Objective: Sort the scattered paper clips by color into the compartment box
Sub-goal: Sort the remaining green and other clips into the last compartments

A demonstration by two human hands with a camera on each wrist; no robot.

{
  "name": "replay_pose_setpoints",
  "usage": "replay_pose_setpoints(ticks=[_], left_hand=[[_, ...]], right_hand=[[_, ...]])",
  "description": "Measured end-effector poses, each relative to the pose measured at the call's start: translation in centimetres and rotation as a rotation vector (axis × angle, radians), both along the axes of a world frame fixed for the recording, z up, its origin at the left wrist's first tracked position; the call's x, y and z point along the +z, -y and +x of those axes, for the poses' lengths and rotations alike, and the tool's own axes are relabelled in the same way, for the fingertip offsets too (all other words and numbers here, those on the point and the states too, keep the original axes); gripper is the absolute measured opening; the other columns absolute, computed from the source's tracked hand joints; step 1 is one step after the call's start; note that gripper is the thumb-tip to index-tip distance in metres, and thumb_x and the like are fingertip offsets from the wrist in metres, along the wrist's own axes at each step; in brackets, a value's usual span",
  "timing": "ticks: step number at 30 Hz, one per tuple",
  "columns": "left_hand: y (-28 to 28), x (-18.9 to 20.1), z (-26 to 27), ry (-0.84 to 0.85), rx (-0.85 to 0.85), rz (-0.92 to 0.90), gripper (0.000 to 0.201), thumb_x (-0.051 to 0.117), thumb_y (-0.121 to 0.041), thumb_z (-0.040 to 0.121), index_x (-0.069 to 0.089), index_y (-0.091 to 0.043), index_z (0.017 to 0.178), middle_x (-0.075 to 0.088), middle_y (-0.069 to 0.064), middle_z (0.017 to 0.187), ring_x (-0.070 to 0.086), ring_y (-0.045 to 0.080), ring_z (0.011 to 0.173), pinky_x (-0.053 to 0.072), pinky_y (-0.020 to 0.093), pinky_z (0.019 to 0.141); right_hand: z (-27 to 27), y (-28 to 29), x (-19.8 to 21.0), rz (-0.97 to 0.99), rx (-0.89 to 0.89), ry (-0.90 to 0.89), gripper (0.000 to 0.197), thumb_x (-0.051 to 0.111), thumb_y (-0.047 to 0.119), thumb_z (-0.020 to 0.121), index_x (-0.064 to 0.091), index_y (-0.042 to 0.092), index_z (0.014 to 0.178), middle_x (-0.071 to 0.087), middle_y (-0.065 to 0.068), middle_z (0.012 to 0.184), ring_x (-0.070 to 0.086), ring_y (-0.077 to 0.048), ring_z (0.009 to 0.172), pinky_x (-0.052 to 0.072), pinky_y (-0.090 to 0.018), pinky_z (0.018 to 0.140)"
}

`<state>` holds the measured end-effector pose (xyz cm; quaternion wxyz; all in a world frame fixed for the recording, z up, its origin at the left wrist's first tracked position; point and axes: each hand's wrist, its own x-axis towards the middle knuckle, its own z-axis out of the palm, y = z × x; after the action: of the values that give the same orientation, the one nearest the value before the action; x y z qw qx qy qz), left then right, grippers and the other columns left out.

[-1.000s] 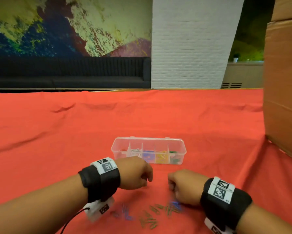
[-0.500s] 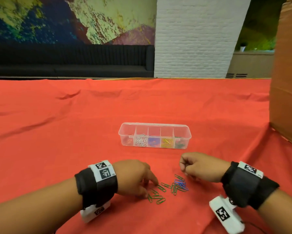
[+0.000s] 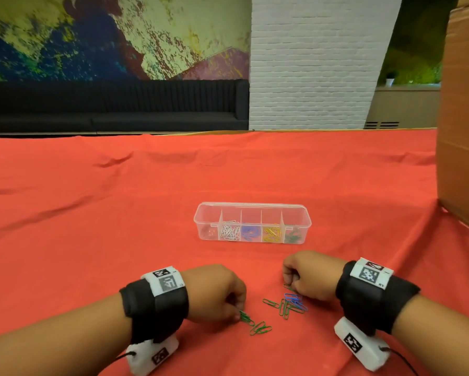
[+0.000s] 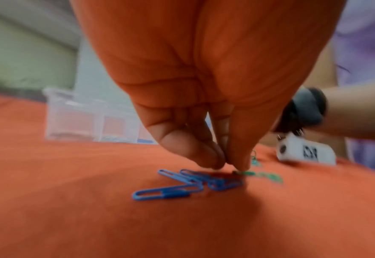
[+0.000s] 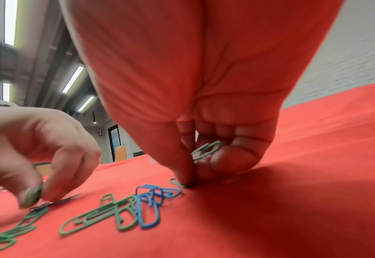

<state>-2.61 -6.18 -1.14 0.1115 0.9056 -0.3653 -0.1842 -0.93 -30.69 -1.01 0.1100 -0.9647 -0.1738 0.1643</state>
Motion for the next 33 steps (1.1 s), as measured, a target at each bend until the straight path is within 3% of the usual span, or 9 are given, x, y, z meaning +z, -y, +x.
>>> replay_pose_setpoints(ticks=[5,8,10,13,18,21,26,30,33], left_hand=[[-1.7,0.3,1.3,-0.334,0.264,-0.249,0.005,0.071,-0.021,0.082,0.071,-0.017,0.084,0.069,-0.001,0.071,0.056,0.009,0.053,0.048,0.023,0.056],[-1.9,0.4,1.7,-0.435,0.352,-0.36,0.005,0.069,-0.014,0.085,0.071,-0.018,0.083,0.066,-0.002,0.067,0.057,0.008,0.055,0.048,0.02,0.056],[-1.8,0.3,1.9,-0.507,0.426,-0.436,0.009,0.067,-0.009,0.087,0.071,-0.016,0.081,0.067,0.0,0.067,0.059,0.011,0.057,0.048,0.02,0.053],[-1.5,0.3,2.2,-0.599,0.481,-0.527,0.011,0.066,-0.004,0.086,0.069,-0.013,0.08,0.067,0.002,0.067,0.059,0.013,0.057,0.048,0.022,0.05],[-0.6,0.8,3.2,-0.581,0.484,-0.539,0.013,0.069,-0.005,0.084,0.067,-0.016,0.079,0.066,-0.002,0.067,0.058,0.007,0.056,0.047,0.02,0.049],[0.3,1.5,4.3,-0.566,0.484,-0.554,0.012,0.069,-0.006,0.084,0.067,-0.016,0.078,0.066,0.001,0.07,0.06,0.009,0.059,0.048,0.021,0.052],[3.4,3.5,7.3,-0.513,0.516,-0.636,0.012,0.068,-0.002,0.084,0.065,-0.012,0.078,0.064,0.0,0.065,0.059,0.009,0.057,0.05,0.021,0.052],[6.8,4.7,9.8,-0.472,0.53,-0.677,0.014,0.067,0.001,0.084,0.064,-0.01,0.076,0.062,0.002,0.063,0.056,0.01,0.051,0.051,0.021,0.051],[9.1,5.0,11.6,-0.441,0.551,-0.649,0.014,0.065,0.001,0.085,0.063,-0.01,0.075,0.06,0.004,0.062,0.054,0.01,0.048,0.049,0.02,0.048]], right_hand=[[0.3,0.5,0.2,0.013,-0.007,-0.003,0.025,0.049,0.01,0.079,0.064,0.028,0.086,0.056,0.016,0.069,0.05,-0.001,0.064,0.04,-0.015,0.062],[0.7,1.0,0.3,0.048,-0.03,-0.005,0.013,0.059,0.016,0.081,0.066,0.026,0.084,0.064,0.012,0.075,0.054,-0.004,0.066,0.044,-0.017,0.064],[0.8,1.0,0.4,0.072,-0.038,-0.021,0.007,0.069,0.021,0.079,0.065,0.025,0.082,0.061,0.012,0.069,0.053,-0.002,0.061,0.043,-0.017,0.06],[0.8,0.6,0.3,0.054,-0.012,-0.026,0.01,0.066,0.017,0.08,0.063,0.027,0.081,0.056,0.014,0.064,0.048,0.003,0.055,0.038,-0.013,0.055],[0.8,0.4,0.0,-0.03,0.003,-0.025,0.01,0.055,0.016,0.077,0.059,0.025,0.076,0.054,0.01,0.062,0.046,-0.001,0.053,0.034,-0.013,0.049],[1.1,0.2,-0.4,-0.058,-0.017,-0.033,0.009,0.054,0.016,0.075,0.056,0.025,0.073,0.062,0.006,0.072,0.052,-0.011,0.062,0.044,-0.021,0.06],[1.0,0.5,-0.4,-0.044,-0.057,-0.014,0.018,0.048,0.013,0.073,0.058,0.021,0.087,0.063,0.003,0.087,0.059,-0.022,0.081,0.05,-0.033,0.072],[1.2,1.2,-0.3,0.012,-0.075,-0.041,0.018,0.051,0.016,0.072,0.058,0.022,0.086,0.06,0.009,0.08,0.056,-0.015,0.072,0.049,-0.028,0.068],[1.9,2.7,0.3,0.289,-0.103,-0.183,0.015,0.057,0.011,0.076,0.061,0.025,0.078,0.064,0.007,0.075,0.052,-0.004,0.06,0.044,-0.018,0.059]])
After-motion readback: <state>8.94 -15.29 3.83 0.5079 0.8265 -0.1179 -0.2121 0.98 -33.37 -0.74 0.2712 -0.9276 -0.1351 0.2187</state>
